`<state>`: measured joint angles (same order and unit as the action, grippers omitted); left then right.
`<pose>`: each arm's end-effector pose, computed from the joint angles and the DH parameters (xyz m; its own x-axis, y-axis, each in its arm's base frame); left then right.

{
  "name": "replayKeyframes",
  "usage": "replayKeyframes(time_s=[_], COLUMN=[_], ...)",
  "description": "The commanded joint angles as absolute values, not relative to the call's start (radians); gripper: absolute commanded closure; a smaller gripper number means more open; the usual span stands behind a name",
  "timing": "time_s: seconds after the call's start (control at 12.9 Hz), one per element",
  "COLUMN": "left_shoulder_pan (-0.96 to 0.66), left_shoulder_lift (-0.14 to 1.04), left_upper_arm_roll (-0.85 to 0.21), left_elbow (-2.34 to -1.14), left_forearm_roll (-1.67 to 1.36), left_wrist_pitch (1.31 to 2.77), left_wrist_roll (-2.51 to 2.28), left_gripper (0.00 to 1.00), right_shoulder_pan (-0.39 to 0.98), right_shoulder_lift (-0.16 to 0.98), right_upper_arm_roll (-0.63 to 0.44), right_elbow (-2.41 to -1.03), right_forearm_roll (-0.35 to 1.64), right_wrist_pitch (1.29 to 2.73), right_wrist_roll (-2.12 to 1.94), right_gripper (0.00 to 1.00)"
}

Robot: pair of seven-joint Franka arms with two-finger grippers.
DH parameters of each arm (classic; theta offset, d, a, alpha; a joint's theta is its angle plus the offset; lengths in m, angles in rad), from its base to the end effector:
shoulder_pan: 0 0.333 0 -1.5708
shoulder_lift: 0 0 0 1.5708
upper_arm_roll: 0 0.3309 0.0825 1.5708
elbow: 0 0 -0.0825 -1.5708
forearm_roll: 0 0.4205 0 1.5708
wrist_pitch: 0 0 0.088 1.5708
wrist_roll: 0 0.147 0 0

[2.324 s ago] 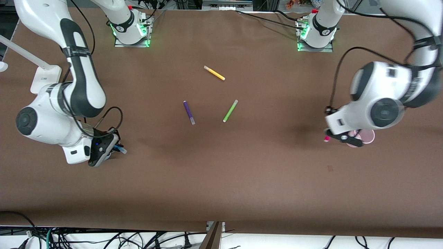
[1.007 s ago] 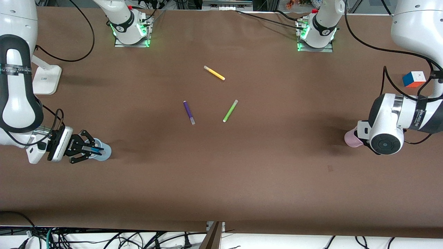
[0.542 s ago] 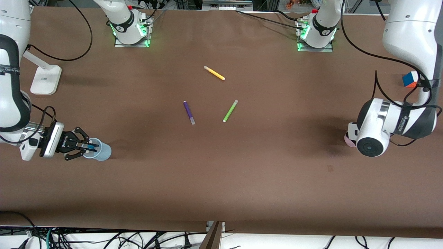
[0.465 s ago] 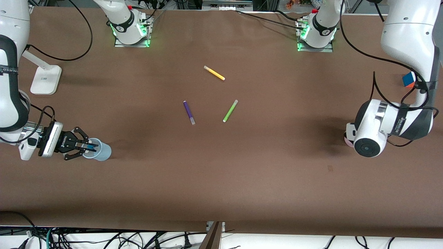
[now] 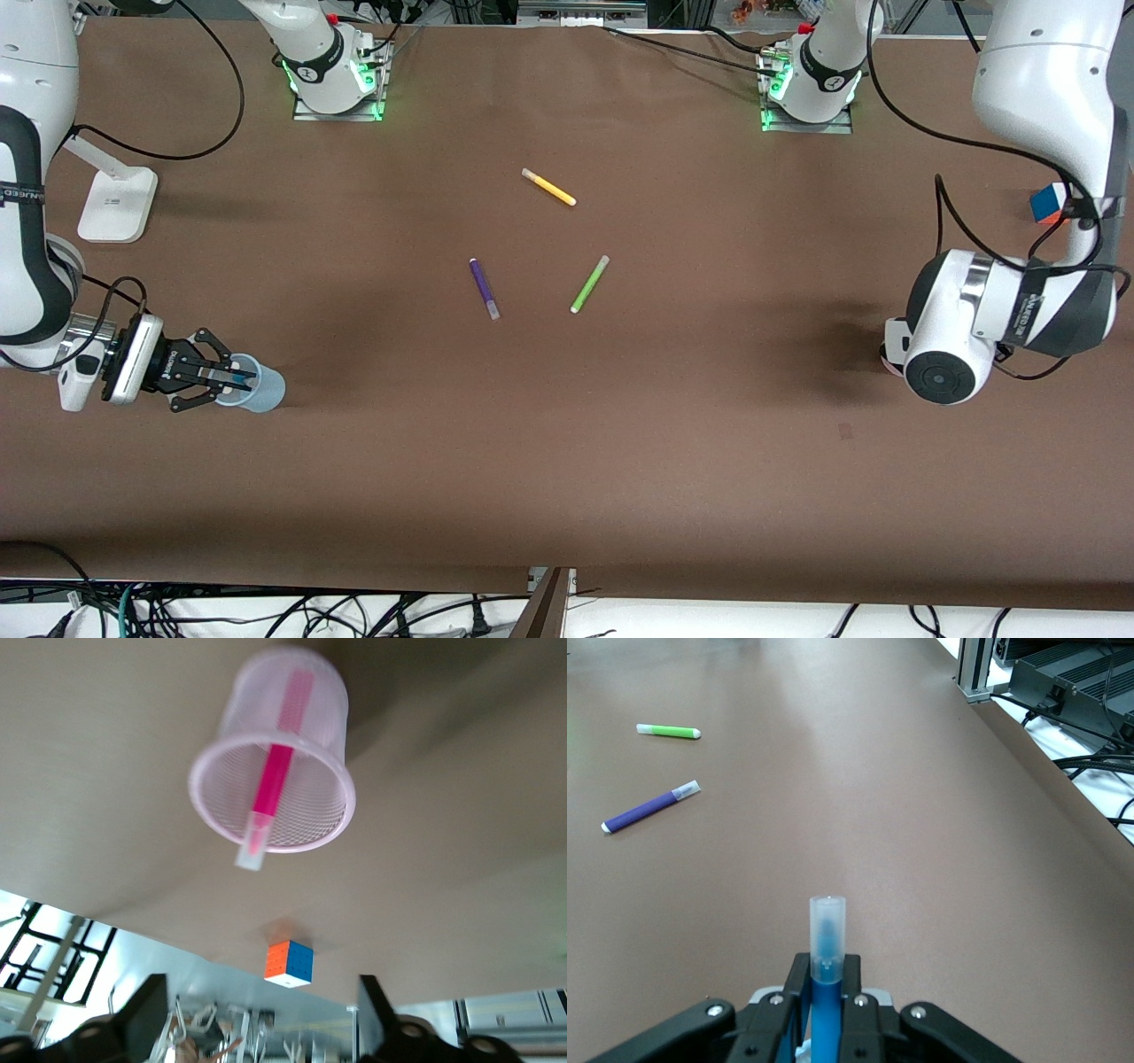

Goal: Place pink and blue markers in matching cups

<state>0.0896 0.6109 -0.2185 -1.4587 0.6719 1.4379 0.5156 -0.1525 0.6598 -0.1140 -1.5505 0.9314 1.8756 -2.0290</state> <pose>0.6728 0.0319 0.2831 0.5369 -0.4558 -0.7099 -0.7257 -0.6787 -0.1130 0.7164 -0.0909 0.2243 0.2067 0.6633 0.7193 0.9752 -0.1989 -0.0969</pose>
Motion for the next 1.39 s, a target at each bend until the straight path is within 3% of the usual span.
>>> replayKeyframes(time_s=[0.0,0.08,0.15,0.23,0.31,0.54,0.77,1.32], left_shoulder_pan=[0.083,0.083,0.083,0.083,0.092,0.097,0.109,0.133], left_shoulder_lift=[0.545,0.525,0.506,0.48,0.448,0.346,0.229,0.002], left_upper_arm_roll=[-0.247,-0.248,-0.25,-0.249,-0.245,-0.244,-0.242,-0.242], left_elbow=[-1.341,-1.304,-1.293,-1.292,-1.284,-1.275,-1.354,-1.718], left_forearm_roll=[0.48,0.4,0.324,0.245,0.165,0.023,-0.026,-0.051], left_wrist_pitch=[1.391,1.387,1.387,1.39,1.396,1.407,1.46,1.698], left_wrist_roll=[0.435,0.366,0.307,0.249,0.188,0.056,-0.023,-0.051], left_gripper=[0.0,0.0,0.0,0.0,0.0,0.0,0.0,0.0], right_shoulder_pan=[-0.178,-0.184,-0.186,-0.189,-0.19,-0.193,-0.178,-0.074], right_shoulder_lift=[0.667,0.667,0.667,0.667,0.666,0.658,0.654,0.623], right_upper_arm_roll=[-0.097,-0.097,-0.098,-0.098,-0.098,-0.101,-0.101,-0.095], right_elbow=[-1.54,-1.54,-1.54,-1.54,-1.54,-1.474,-1.398,-1.184], right_forearm_roll=[0.96,0.963,0.965,0.966,0.977,0.988,0.951,0.661], right_wrist_pitch=[1.856,1.856,1.849,1.842,1.841,1.801,1.76,1.636], right_wrist_roll=[-2.051,-2.051,-2.048,-2.042,-2.039,-1.976,-1.725,-1.021], right_gripper=[1.0,0.97,0.73,0.27,0.0,0.0,0.0,0.0])
